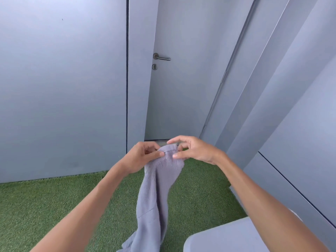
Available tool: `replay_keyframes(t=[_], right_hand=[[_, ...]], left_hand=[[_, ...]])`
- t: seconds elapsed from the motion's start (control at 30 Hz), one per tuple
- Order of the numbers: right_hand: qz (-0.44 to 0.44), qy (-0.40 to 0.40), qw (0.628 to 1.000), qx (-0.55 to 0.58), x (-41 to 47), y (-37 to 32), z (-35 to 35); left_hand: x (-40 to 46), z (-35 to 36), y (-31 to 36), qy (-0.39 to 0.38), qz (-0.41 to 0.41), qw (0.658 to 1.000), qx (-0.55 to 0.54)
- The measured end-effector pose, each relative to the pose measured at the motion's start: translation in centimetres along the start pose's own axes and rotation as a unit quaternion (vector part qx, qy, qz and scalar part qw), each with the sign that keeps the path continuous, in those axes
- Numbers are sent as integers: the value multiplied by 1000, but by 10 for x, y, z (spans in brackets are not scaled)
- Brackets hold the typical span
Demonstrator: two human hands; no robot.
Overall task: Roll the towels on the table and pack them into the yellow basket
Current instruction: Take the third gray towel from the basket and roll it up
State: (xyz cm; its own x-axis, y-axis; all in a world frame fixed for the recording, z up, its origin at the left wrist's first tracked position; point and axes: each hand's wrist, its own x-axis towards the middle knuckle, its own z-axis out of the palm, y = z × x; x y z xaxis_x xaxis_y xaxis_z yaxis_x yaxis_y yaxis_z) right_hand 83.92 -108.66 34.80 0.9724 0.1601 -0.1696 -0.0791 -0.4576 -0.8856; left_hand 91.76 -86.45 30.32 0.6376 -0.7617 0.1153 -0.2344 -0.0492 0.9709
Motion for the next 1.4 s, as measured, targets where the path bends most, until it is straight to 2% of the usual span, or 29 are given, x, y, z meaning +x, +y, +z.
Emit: replay_keyframes(t=[0.1,0.27,0.37,0.5,0.57,0.6,0.73,0.8,0.9,1.03,1.17,1.27,1.4], right_hand=[[-6,-11,996,-90,2,1,7],[-26,15,994,-108,0,-5,11],[-40,86,988,-119,-11,-5,-6],[-14,250,962,-106,-47,8,-41],[4,275,954,-120,-58,17,-42],[11,251,959,-131,-60,17,-34],[24,62,983,-172,-37,0,20],[24,10,985,-171,-29,-11,37],[7,38,981,-188,-32,-17,34],[33,88,972,-216,-53,-4,5],[89,141,969,-184,-75,12,-12],[104,91,969,-206,-73,9,10],[87,-1,982,-165,-51,-8,61]], left_hand=[[3,4,3,-35,1,998,46],[-8,8,-6,-33,-11,998,53],[-22,-1,-26,-36,-36,998,38],[-51,-32,-61,5,-82,992,93],[-53,-38,-59,32,-77,991,108],[-49,-35,-51,35,-58,992,111],[-27,5,-1,-5,65,988,141],[-23,17,13,-12,105,981,160],[-30,11,10,-7,98,981,169],[-56,-15,-23,-42,8,985,165],[-75,-41,-46,9,-51,981,188],[-73,-32,-34,26,-27,983,181],[-57,9,-7,-27,42,987,154]])
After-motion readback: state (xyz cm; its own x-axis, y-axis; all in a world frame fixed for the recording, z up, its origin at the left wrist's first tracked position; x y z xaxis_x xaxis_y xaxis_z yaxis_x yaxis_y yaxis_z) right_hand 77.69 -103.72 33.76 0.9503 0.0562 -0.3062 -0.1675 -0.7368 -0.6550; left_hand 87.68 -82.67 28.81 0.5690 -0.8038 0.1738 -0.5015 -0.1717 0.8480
